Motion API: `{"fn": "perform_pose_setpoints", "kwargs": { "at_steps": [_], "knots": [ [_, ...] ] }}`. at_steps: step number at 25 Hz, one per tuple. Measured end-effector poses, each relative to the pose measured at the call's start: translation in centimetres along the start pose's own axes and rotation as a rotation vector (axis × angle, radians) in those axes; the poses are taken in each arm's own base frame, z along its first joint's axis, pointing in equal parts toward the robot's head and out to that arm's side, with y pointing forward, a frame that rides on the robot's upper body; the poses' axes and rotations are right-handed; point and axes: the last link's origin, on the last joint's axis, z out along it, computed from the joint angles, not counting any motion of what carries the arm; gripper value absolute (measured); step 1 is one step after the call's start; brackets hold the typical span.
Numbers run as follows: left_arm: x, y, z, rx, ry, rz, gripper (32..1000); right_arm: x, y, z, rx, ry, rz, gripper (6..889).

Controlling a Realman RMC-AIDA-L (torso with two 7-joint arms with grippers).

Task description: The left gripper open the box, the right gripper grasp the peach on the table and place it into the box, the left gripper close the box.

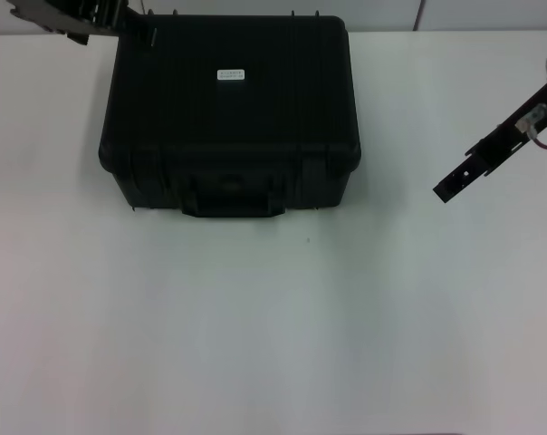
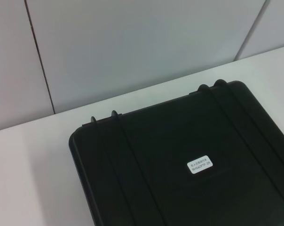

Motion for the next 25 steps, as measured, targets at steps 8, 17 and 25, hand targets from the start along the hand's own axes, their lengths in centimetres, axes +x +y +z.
{"fn": "perform_pose_setpoints", "kwargs": {
  "at_steps": [8,17,25],
  "knots": [
    [0.00,0.00,0.00,0.000,0.000,0.000,857,-0.02,-0.01,0.03,0.001,-0.002,-0.004,854],
    [-0.13,0.31,0.23,0.006,-0.011,0.019,858,0.23,-0.10,0.19,-0.003,-0.001,0.001,854],
    [-0.21,0.19,0.29,0.011,-0.014,0.017,858,0.22,-0.13,0.18,0.000,0.000,0.000,854]
  ]
}}
